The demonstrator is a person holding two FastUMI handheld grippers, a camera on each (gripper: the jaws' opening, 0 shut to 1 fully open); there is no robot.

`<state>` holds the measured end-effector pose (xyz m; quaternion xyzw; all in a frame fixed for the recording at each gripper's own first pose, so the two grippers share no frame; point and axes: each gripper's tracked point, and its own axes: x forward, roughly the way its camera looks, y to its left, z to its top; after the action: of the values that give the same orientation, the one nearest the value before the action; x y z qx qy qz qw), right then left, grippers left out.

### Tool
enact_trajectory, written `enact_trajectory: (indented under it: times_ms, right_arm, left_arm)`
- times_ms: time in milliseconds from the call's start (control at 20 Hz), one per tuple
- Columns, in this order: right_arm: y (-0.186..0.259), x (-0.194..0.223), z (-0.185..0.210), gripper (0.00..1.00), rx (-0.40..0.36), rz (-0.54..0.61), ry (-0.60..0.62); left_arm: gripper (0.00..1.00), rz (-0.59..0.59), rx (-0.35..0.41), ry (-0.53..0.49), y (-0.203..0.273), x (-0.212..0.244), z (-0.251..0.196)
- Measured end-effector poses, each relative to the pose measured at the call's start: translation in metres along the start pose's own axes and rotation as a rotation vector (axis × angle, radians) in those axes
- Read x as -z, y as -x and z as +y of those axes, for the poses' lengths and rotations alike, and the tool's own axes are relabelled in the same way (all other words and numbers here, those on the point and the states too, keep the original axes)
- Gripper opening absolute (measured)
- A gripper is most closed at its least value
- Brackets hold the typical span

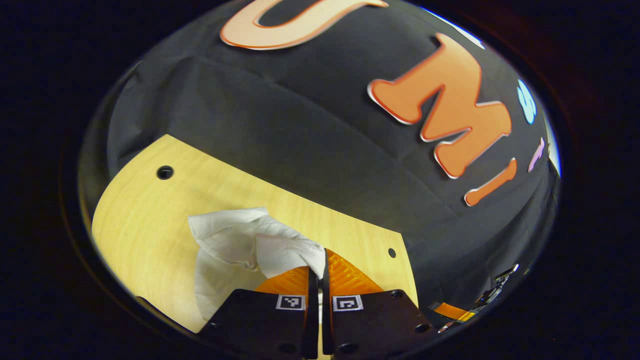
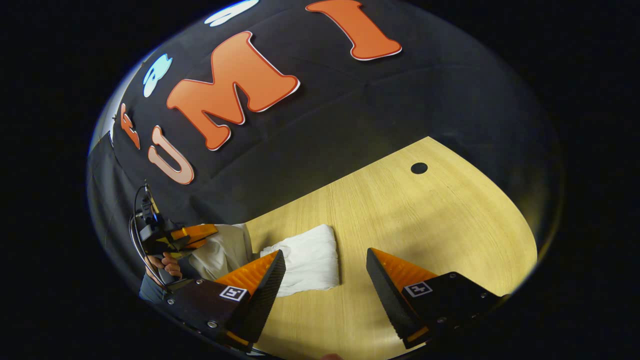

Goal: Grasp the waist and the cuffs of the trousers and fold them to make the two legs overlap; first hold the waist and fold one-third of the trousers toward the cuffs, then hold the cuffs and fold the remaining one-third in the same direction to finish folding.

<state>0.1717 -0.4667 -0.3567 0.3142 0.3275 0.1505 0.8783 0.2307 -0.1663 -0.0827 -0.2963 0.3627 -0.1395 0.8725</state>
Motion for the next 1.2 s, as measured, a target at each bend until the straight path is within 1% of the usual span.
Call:
enact_trajectory:
  times_ms: [200,300,350,400,450,500,550,600,650,750,800,900,950,1000,1050,1200]
  right_arm:
    - [0.009,-0.006,-0.028,0.98,0.020,-0.006,0.019]
    - [0.010,-0.005,-0.041,0.98,0.036,-0.001,0.019]
    - [0.011,-0.004,-0.047,0.98,0.045,0.002,0.015]
    - [0.013,-0.003,-0.053,0.98,0.051,0.004,0.014]
    - [0.013,-0.003,-0.058,0.98,0.058,0.006,0.013]
    - [0.013,-0.002,-0.061,0.98,0.063,0.005,0.014]
    - [0.014,-0.004,-0.062,0.98,0.063,0.004,0.016]
    - [0.013,-0.005,-0.063,0.98,0.063,0.005,0.015]
    - [0.012,-0.005,-0.061,0.98,0.056,0.005,0.012]
    - [0.010,-0.006,-0.059,0.98,0.049,0.006,0.006]
    - [0.008,-0.006,-0.058,0.98,0.045,0.008,0.004]
    - [0.005,-0.006,-0.052,0.98,0.031,0.010,0.010]
    - [0.004,-0.007,-0.049,0.98,0.028,0.009,0.016]
    - [0.003,-0.008,-0.044,0.98,0.022,0.006,0.022]
    - [0.003,-0.009,-0.040,0.98,0.018,0.001,0.029]
    - [0.006,-0.019,-0.025,0.98,0.021,-0.044,0.092]
  left_arm:
    - [0.06,0.071,0.029,-0.082,-0.055,0.037,-0.064]
    - [0.07,0.143,0.032,-0.152,-0.082,0.066,-0.087]
    - [0.09,0.189,0.032,-0.188,-0.093,0.084,-0.097]
    - [0.06,0.237,0.034,-0.219,-0.101,0.101,-0.106]
    - [0.06,0.269,0.036,-0.249,-0.110,0.118,-0.115]
    - [0.17,0.290,0.051,-0.271,-0.112,0.128,-0.124]
    - [0.17,0.306,0.071,-0.287,-0.111,0.138,-0.131]
    - [0.36,0.321,0.091,-0.296,-0.108,0.145,-0.138]
    - [0.36,0.334,0.122,-0.292,-0.103,0.151,-0.146]
    - [0.62,0.338,0.173,-0.298,-0.092,0.152,-0.159]
    - [0.75,0.336,0.180,-0.327,-0.087,0.148,-0.160]
    - [1.00,0.320,0.169,-0.425,-0.074,0.140,-0.156]
    - [1.00,0.304,0.160,-0.467,-0.067,0.134,-0.153]
    - [0.92,0.283,0.154,-0.493,-0.059,0.127,-0.152]
    - [0.98,0.262,0.144,-0.511,-0.053,0.123,-0.152]
    - [1.00,0.165,0.097,-0.541,-0.027,0.102,-0.138]
